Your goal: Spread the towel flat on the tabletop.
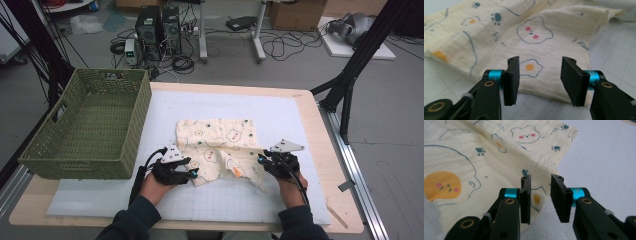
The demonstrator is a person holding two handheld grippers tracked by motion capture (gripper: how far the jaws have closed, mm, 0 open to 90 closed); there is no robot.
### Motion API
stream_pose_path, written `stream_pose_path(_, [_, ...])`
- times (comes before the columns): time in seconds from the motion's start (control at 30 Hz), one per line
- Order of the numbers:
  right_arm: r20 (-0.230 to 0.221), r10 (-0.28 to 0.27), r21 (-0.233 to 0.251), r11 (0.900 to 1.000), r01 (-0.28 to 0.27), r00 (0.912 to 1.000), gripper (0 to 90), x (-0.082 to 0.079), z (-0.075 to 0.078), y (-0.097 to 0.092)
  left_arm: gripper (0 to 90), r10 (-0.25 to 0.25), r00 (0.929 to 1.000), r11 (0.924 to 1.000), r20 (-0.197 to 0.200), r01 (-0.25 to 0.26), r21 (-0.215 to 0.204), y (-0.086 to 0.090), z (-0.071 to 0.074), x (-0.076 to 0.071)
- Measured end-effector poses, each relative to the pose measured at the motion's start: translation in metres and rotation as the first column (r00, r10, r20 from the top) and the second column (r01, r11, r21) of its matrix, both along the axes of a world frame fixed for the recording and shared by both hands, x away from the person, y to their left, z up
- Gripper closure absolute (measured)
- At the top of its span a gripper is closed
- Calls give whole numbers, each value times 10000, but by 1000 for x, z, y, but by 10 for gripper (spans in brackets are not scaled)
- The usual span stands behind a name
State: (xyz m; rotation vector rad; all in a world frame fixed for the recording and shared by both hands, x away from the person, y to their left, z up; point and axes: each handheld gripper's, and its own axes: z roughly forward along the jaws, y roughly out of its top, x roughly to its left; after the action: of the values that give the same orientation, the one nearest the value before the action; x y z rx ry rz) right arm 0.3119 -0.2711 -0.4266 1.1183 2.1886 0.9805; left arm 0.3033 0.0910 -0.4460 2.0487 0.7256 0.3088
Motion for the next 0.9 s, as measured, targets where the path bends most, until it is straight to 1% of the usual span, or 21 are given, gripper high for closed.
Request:
stream_pose_path(0.07, [77, 25, 204, 9998, -27, 10000, 630, -5, 3, -3, 455, 8, 10000, 10000, -69, -7, 95, -3, -3, -1])
stream_pose_path(0.13, [128, 59, 406, 9992, -64, 9999, 600, -9, 5, -6, 450, -65, 10000, 9992, -24, 65, 406, -6, -4, -2])
stream_pose_path(0.2, [204, -57, 483, 9988, 47, 9998, 556, -13, 6, -9, 454, -164, 9999, 9983, 21, 163, 566, -8, -4, -3])
stream_pose_path(0.23, [195, -51, 586, 9983, 39, 9998, 542, -15, 7, -11, 456, -188, 9998, 9967, 72, 182, 787, -10, -5, -3])
stream_pose_path(0.27, [234, -124, 695, 9975, 107, 9997, 503, -16, 7, -12, 460, -221, 9997, 9955, 120, 209, 922, -12, -5, -4])
stream_pose_path(0.3, [220, -201, 760, 9969, 184, 9996, 454, -17, 7, -12, 470, -322, 9991, 9939, 285, 290, 1061, -14, -5, -6])
stream_pose_path(0.33, [216, -402, 810, 9960, 384, 9990, 410, -18, 6, -13, 501, -416, 9987, 9936, 304, 381, 1065, -14, -5, -6])
stream_pose_path(0.4, [223, -448, 859, 9954, 427, 9987, 407, -18, 5, -14, 566, -609, 9979, 9941, 214, 587, 916, -13, -6, -6])
stream_pose_path(0.47, [227, -477, 930, 9946, 454, 9986, 400, -19, 5, -15, 685, -875, 9960, 9924, 193, 855, 880, -13, -5, -8])
stream_pose_path(0.5, [249, -434, 1007, 9941, 407, 9987, 399, -19, 5, -15, 795, -904, 9956, 9916, 229, 879, 951, -12, -5, -9])
stream_pose_path(0.53, [243, -420, 1062, 9936, 392, 9988, 399, -20, 5, -16, 843, -896, 9959, 9928, 115, 884, 806, -10, -5, -8])
stream_pose_path(0.6, [247, -301, 1078, 9938, 273, 9992, 399, -21, 5, -15, 863, -862, 9962, 9941, -135, 869, 650, -5, -4, -6])
stream_pose_path(0.63, [221, -267, 1050, 9942, 242, 9994, 397, -22, 4, -15, 864, -795, 9967, 9943, -176, 806, 692, -1, -3, -5])
stream_pose_path(0.73, [105, -72, 1062, 9943, 61, 9999, 397, -23, 3, -15, 868, -580, 9981, 9952, -206, 594, 776, 11, -1, -5])
stream_pose_path(0.8, [128, 41, 1054, 9944, -54, 9999, 397, -23, 3, -14, 868, -398, 9990, 9961, -194, 412, 781, 21, 2, -5])
stream_pose_path(0.9, [61, 154, 1040, 9944, -159, 9999, 397, -24, 3, -12, 867, -315, 9993, 9965, -219, 331, 767, 34, 6, -8])
